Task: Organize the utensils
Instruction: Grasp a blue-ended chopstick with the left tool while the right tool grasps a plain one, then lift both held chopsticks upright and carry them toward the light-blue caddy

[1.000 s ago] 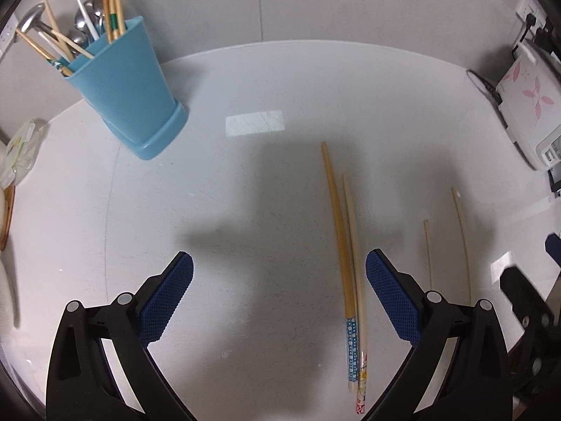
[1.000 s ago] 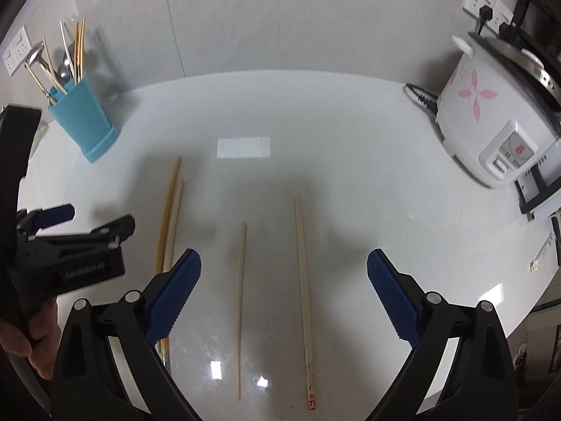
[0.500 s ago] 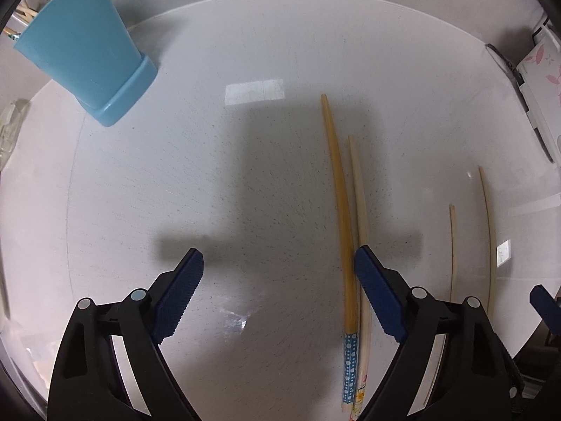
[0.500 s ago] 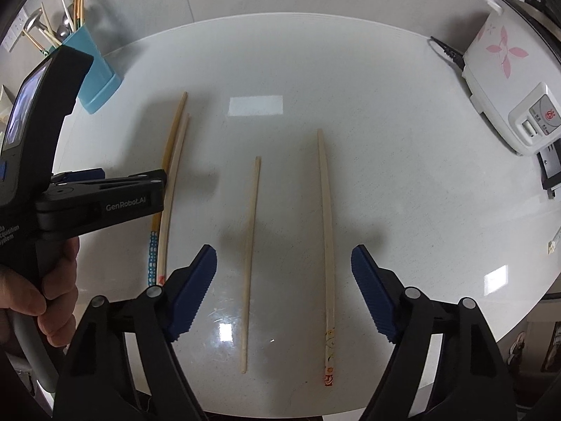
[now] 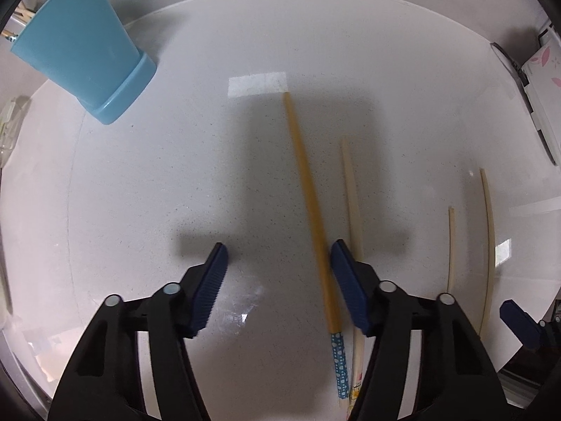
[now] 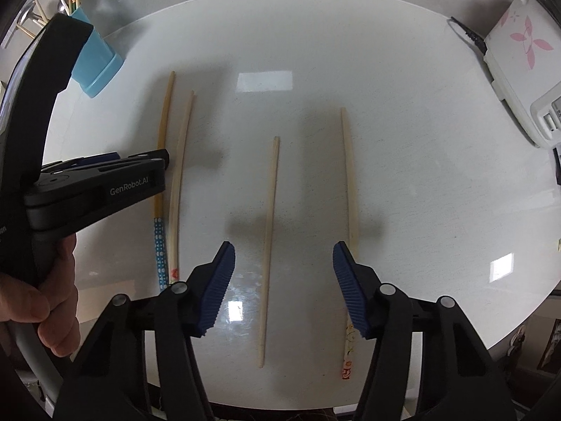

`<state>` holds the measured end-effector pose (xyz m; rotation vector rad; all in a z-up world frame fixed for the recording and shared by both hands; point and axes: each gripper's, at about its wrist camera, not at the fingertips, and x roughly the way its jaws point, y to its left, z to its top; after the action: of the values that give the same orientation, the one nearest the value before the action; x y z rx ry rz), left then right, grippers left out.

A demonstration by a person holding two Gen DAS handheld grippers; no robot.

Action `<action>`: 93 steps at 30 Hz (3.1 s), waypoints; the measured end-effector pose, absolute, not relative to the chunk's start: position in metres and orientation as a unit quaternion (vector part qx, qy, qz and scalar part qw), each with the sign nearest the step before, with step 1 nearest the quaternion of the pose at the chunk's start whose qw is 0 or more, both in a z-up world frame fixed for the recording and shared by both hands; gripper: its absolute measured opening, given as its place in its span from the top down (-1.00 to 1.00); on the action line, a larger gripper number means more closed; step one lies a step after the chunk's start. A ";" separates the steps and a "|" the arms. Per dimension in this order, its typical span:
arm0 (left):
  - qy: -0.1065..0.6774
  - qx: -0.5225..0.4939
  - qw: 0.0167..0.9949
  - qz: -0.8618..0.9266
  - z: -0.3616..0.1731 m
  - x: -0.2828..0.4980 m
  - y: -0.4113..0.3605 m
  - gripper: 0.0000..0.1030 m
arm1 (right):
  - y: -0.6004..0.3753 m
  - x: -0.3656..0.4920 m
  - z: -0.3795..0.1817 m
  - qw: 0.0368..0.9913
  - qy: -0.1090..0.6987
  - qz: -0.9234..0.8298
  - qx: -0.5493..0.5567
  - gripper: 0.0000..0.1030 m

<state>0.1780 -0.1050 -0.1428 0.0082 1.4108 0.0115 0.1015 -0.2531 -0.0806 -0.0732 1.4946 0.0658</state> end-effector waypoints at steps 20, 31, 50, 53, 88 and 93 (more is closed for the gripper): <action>0.677 0.012 0.736 0.010 -0.138 0.187 -0.110 0.87 | -0.249 0.119 -0.117 0.659 0.751 0.023 0.010 0.45; 0.676 0.011 0.737 0.003 -0.133 0.180 -0.103 0.87 | -0.242 0.126 -0.126 0.650 0.760 -0.005 -0.019 0.93; 0.563 -0.006 0.826 -0.004 -0.068 0.134 -0.069 0.88 | -0.257 0.114 -0.074 0.727 0.686 -0.027 -0.006 0.94; 0.531 -0.006 0.847 -0.002 -0.050 0.122 -0.067 0.87 | -0.259 0.110 -0.056 0.755 0.655 -0.034 -0.011 0.94; 0.425 -0.038 0.903 0.053 0.070 0.122 -0.023 0.88 | -0.240 0.144 0.077 0.869 0.494 -0.007 -0.020 0.94; 0.414 -0.036 0.908 0.060 0.083 0.128 -0.017 0.88 | -0.238 0.154 0.090 0.877 0.480 -0.003 -0.019 0.94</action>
<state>0.1283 -0.0173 0.0833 -0.0748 0.8536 0.1233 0.1542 -0.2378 0.0903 -0.0393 1.0025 -0.0054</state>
